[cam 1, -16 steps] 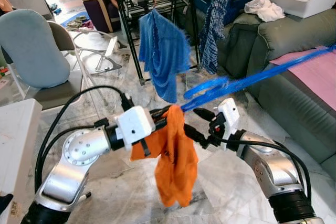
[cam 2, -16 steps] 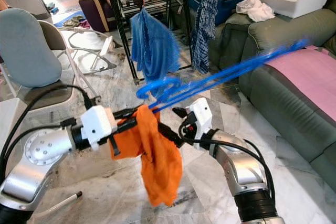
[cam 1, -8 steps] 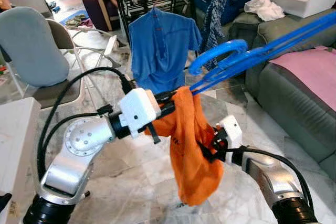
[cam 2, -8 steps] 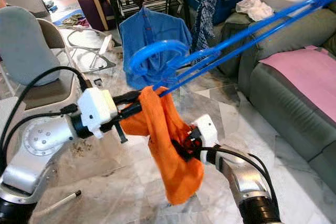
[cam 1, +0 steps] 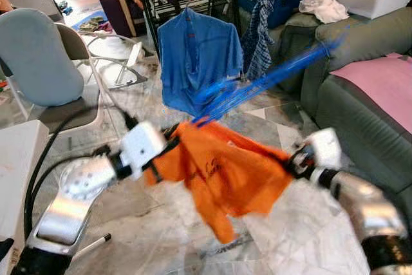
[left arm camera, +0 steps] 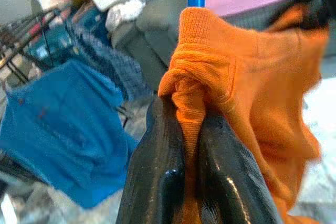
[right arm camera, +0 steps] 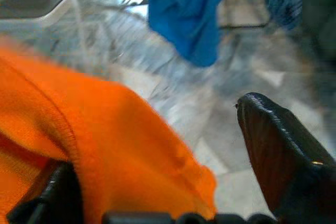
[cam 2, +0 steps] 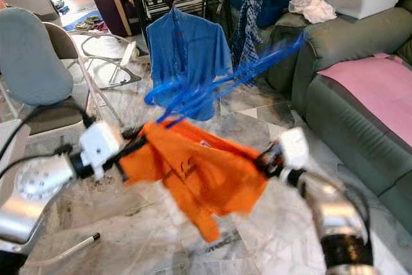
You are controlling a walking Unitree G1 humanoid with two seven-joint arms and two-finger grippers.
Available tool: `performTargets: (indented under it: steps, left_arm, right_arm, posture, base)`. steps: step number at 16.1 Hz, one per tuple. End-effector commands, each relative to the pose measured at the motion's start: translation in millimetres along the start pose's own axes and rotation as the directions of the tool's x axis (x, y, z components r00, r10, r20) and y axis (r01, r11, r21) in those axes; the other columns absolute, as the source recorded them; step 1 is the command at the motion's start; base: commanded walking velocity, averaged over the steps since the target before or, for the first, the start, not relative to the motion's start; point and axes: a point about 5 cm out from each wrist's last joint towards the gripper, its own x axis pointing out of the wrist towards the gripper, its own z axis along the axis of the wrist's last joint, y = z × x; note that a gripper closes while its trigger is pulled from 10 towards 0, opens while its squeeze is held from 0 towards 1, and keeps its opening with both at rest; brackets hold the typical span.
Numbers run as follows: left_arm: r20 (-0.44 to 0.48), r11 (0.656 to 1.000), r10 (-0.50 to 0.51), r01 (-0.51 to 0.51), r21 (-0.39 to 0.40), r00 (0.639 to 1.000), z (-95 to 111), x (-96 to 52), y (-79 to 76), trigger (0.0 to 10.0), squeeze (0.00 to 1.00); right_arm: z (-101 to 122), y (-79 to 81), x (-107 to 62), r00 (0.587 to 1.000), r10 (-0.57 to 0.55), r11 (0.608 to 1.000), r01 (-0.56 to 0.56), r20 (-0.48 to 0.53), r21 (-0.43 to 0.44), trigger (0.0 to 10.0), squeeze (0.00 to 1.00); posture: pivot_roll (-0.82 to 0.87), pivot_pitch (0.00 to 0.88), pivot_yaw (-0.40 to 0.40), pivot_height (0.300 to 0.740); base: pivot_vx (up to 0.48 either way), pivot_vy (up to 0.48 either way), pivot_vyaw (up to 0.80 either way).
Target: Hang hanger
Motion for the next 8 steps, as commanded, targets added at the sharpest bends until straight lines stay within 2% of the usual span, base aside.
performTargets:
  steps: [1,3,5,6,8]
  left_arm:
    - [-0.01,0.998,0.066,-0.066,0.023,0.998,-3.8,-9.4,9.8,0.0,0.0]
    - [-0.023,0.997,0.068,-0.067,0.024,0.997,-12.5,-12.3,5.8,0.0,0.0]
    - [-0.017,0.997,0.068,-0.068,0.02,0.998,-14.4,-14.0,2.9,0.0,0.0]
    - [-0.001,0.997,0.074,-0.074,0.0,0.997,-13.7,-14.4,1.9,0.0,0.0]
    - [0.06,0.993,0.047,-0.04,-0.113,0.997,-5.5,-16.8,-4.1,0.0,0.0]
  right_arm:
    - [14.0,-8.6,0.1,0.999,-0.036,0.999,0.036,0.038,-0.007,0.0,0.0]
    - [31.9,-18.8,3.4,0.993,-0.094,0.995,0.096,0.068,-0.027,0.0,0.0]
    - [44.2,-26.7,7.8,0.985,-0.151,0.988,0.151,0.082,-0.001,0.2,0.0]
    - [48.2,-30.3,10.1,0.981,-0.174,0.985,0.174,0.08,0.003,0.0,0.0]
    - [57.4,-38.7,16.3,0.971,-0.229,0.973,0.229,0.072,0.01,0.0,0.0]
  posture:
    - [-0.07,0.085,0.101,0.74]
    - [-0.08,0.084,0.099,0.74]
    - [-0.07,0.08,0.096,0.74]
    - [-0.07,0.078,0.094,0.74]
    - [-0.07,0.075,0.092,0.74]
  base:
    - [0.0,0.0,0.0]
    - [0.0,0.0,0.0]
    - [0.0,0.0,0.0]
    - [0.0,0.0,0.0]
    - [0.0,0.0,0.0]
